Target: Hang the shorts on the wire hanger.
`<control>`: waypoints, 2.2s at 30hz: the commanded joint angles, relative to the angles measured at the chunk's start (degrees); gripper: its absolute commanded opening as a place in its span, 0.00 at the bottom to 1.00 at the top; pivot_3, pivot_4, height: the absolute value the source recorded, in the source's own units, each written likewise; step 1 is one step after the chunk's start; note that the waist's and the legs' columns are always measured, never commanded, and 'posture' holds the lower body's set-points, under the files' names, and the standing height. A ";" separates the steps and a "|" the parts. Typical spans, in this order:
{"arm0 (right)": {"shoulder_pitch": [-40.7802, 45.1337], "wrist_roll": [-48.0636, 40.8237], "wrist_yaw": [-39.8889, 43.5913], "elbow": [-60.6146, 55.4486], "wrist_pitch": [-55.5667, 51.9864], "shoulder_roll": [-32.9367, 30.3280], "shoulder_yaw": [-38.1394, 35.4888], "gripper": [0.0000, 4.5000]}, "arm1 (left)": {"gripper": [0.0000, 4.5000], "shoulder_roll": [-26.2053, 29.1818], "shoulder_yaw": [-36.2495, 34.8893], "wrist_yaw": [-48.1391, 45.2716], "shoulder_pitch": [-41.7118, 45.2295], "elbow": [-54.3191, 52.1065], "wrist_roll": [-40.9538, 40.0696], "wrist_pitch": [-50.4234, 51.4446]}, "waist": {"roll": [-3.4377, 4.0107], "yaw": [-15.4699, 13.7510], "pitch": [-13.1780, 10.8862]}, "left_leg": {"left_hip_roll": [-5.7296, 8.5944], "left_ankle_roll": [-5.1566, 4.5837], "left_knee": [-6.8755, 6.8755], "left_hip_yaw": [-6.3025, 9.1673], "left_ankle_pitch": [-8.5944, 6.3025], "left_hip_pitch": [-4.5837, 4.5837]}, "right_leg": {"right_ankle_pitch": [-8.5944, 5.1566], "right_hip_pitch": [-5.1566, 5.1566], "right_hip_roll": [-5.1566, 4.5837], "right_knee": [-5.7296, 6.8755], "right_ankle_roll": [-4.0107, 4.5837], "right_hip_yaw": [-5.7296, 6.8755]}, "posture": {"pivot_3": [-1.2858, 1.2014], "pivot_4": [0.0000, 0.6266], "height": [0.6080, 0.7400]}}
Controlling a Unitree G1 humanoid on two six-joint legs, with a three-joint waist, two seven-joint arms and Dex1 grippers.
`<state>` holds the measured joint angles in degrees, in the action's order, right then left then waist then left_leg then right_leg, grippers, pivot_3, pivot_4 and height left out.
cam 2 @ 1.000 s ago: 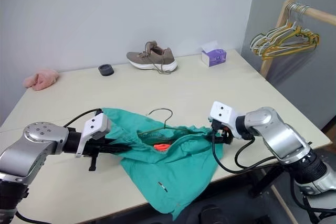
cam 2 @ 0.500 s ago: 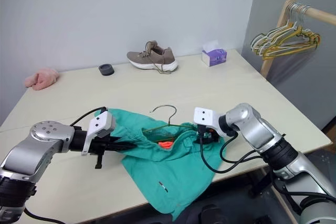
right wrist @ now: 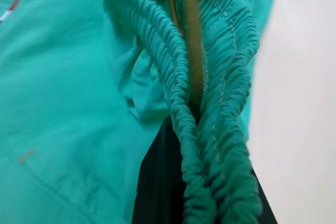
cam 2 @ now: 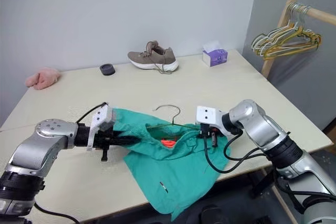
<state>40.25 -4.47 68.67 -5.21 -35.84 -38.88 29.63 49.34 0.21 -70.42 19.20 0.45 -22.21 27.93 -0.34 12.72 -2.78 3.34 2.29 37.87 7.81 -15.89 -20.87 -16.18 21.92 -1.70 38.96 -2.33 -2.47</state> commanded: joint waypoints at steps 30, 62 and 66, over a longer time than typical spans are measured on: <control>-29.15 -14.45 -27.53 -12.71 -42.17 -5.92 -55.61 0.00 | 1.00 -16.00 4.26 6.28 11.58 -8.91 -12.44 8.52 | -0.04 2.75 0.12 | 0.08 -0.04 0.05 -0.11 -0.02 0.05 | -0.01 -0.23 -0.03 -0.04 -0.05 -0.01 | 0.34 0.00 1.00; 12.50 -3.05 -50.24 46.00 -23.59 -23.71 -53.30 0.00 | 1.00 -46.19 16.62 21.28 33.20 7.75 9.96 -15.30 | 0.98 9.38 -0.28 | 0.34 -0.80 0.04 -0.98 -0.46 0.16 | -0.19 -0.87 0.04 -0.86 -0.59 -0.30 | 0.35 0.04 1.00; 18.03 -1.70 -49.92 55.30 -19.68 -24.67 -50.02 0.00 | 1.00 -48.24 15.35 21.52 34.29 6.40 6.36 -10.27 | 1.00 9.49 -0.30 | 0.33 -0.86 0.01 -1.29 -0.50 0.20 | -0.19 -0.89 0.04 -0.90 -0.61 -0.44 | 0.35 0.04 1.00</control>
<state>55.68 -6.84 18.61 49.14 -58.45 -61.78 -20.83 1.42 17.43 -49.30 52.17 8.76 -14.01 16.06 0.65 22.21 -3.07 3.66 1.41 37.87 6.41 -16.40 -20.65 -16.37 21.04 -1.66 38.07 -2.95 -2.98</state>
